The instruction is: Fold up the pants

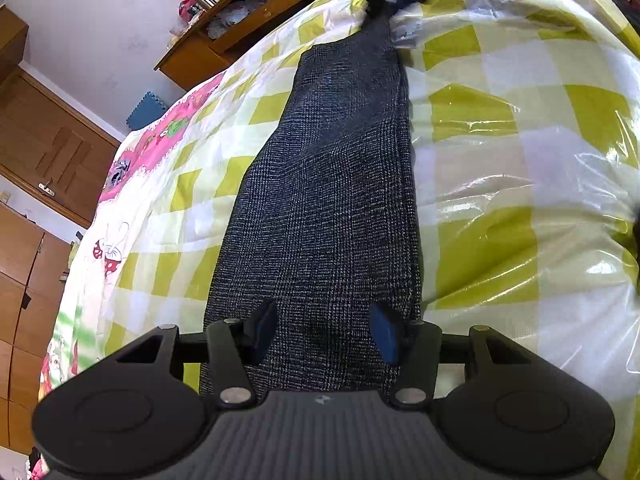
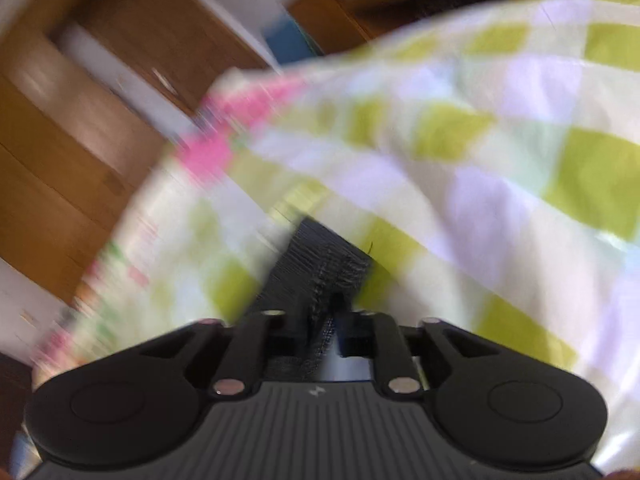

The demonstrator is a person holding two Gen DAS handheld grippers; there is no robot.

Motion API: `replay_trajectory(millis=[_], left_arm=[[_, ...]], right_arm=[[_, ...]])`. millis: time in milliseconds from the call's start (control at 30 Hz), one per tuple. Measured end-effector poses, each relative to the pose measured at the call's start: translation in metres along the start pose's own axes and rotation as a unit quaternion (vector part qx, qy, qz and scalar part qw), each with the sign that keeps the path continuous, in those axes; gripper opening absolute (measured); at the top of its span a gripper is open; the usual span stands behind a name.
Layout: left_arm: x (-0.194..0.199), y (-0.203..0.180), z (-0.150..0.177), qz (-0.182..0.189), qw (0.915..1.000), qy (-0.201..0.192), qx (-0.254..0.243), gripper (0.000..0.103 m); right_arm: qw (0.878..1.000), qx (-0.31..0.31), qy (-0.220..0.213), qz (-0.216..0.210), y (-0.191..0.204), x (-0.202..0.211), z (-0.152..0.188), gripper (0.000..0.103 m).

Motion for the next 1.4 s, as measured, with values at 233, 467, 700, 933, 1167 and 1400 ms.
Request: replay_trajectory(millis=[233, 467, 700, 933, 1167, 1400], left_arm=[[0.002, 0.000, 0.003, 0.000, 1.0000, -0.002, -0.005, 0.064], [0.004, 0.001, 0.004, -0.005, 1.0000, -0.002, 0.000, 0.065], [0.003, -0.001, 0.005, -0.009, 1.0000, -0.004, 0.002, 0.065], [0.004, -0.001, 0.007, -0.007, 1.0000, -0.004, 0.000, 0.064], [0.003, -0.002, 0.006, -0.012, 0.9999, -0.002, 0.002, 0.064], [0.001, 0.000, 0.007, -0.010, 0.9999, -0.006, 0.012, 0.064]], right_arm=[[0.999, 0.041, 0.002, -0.025, 0.009, 0.030, 0.012, 0.006], [0.987, 0.095, -0.079, -0.106, 0.066, 0.064, -0.029, 0.004], [0.999, 0.040, -0.033, -0.013, 0.005, 0.015, -0.014, 0.006], [0.998, -0.043, -0.026, -0.047, -0.020, 0.032, 0.006, 0.046], [0.996, -0.058, -0.006, -0.065, 0.001, -0.005, 0.020, 0.056], [0.968, -0.188, -0.024, -0.163, -0.002, -0.028, 0.020, 0.024]])
Point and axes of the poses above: each gripper's, at about its wrist camera, not at the fingertips, and x roughly against the way its jaws point, y to its left, z to its underside, the point moved 7 cm from there along -x, roughly the way its jaws point, and after that the axes turned 4 degrees about z, right-handed, at the moved point
